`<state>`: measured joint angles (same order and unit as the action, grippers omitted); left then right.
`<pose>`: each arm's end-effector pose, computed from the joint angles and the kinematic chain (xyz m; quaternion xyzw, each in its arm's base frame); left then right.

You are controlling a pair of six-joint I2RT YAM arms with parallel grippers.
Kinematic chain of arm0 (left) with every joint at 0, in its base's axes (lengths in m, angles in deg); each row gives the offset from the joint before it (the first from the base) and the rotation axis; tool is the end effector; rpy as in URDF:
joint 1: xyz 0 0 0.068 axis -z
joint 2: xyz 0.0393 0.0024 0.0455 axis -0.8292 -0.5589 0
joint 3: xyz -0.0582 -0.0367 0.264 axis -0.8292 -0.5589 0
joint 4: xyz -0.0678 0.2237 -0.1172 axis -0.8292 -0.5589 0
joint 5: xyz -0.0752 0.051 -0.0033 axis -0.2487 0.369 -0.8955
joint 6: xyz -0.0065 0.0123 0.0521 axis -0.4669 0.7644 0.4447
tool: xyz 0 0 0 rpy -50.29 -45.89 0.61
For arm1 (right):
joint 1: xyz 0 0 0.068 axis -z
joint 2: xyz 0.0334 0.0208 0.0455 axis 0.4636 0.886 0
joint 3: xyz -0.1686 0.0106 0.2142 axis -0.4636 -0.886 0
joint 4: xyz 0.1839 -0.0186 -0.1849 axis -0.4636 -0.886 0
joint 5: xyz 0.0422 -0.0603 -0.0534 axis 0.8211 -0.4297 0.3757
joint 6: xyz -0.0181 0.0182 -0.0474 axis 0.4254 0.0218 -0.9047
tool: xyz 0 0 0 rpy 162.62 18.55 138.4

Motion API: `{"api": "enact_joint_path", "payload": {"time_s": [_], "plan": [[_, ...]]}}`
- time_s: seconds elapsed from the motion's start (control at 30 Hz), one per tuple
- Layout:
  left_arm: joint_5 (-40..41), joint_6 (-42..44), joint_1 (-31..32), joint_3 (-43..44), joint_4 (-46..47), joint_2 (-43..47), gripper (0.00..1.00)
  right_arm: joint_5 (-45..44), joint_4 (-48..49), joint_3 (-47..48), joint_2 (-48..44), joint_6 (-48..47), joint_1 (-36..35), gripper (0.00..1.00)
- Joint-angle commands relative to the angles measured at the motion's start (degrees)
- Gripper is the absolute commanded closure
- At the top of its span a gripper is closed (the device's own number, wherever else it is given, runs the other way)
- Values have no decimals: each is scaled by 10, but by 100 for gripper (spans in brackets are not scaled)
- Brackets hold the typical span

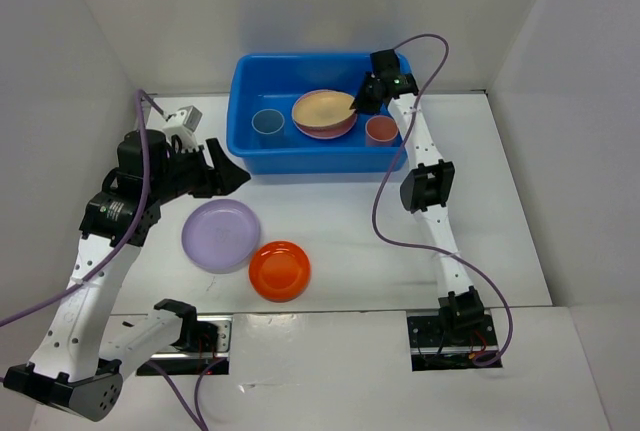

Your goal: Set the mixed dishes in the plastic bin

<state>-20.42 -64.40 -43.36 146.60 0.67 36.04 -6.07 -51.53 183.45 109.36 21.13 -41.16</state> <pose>0.1732 -0.0501 0.4107 -0.0299 0.8280 -0.3157 0.4624 0.5580 0.1385 0.2245 0.1486 0.9119 0.2023 0.3248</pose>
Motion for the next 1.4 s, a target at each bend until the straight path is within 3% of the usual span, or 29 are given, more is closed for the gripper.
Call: {"api": "enact_joint_path", "payload": {"time_s": [0.0,0.17,0.3,0.43,0.6,0.73,0.87,0.93,0.97,1.0,1.03,1.17,1.23,1.37], "plan": [[18,22,2,17,-4,8,28,-5,15,31,-27,-11,1,65],[50,42,2,42,-22,8,27,16,15,31,-111,-17,1,30],[101,48,2,67,-48,15,25,21,-2,31,-217,-32,1,13],[138,48,2,62,-48,52,23,16,-68,31,-338,-53,-4,10],[119,27,2,24,-36,58,22,-55,-163,5,-467,-78,-86,10],[98,2,2,-30,-24,73,18,-183,-163,-115,-581,-55,-244,9],[85,-4,2,-64,-18,100,18,-178,-158,-311,-706,-14,-257,9],[90,-4,2,-70,-18,100,18,-166,-93,-486,-795,-9,-262,9],[90,-4,2,-70,-18,100,18,-144,-46,-562,-831,-9,-262,9],[90,-4,2,-75,-18,100,18,-115,1,-708,-866,-9,-262,9],[95,-9,2,-82,-18,100,18,-65,40,-769,-914,-9,-262,11],[100,-15,2,-97,-18,95,18,32,190,-1009,-948,30,-274,13],[94,-26,2,-106,-12,101,18,45,278,-1058,-942,51,-286,14],[106,-41,2,-118,-7,112,18,33,333,-1100,-878,57,-319,14]]}}
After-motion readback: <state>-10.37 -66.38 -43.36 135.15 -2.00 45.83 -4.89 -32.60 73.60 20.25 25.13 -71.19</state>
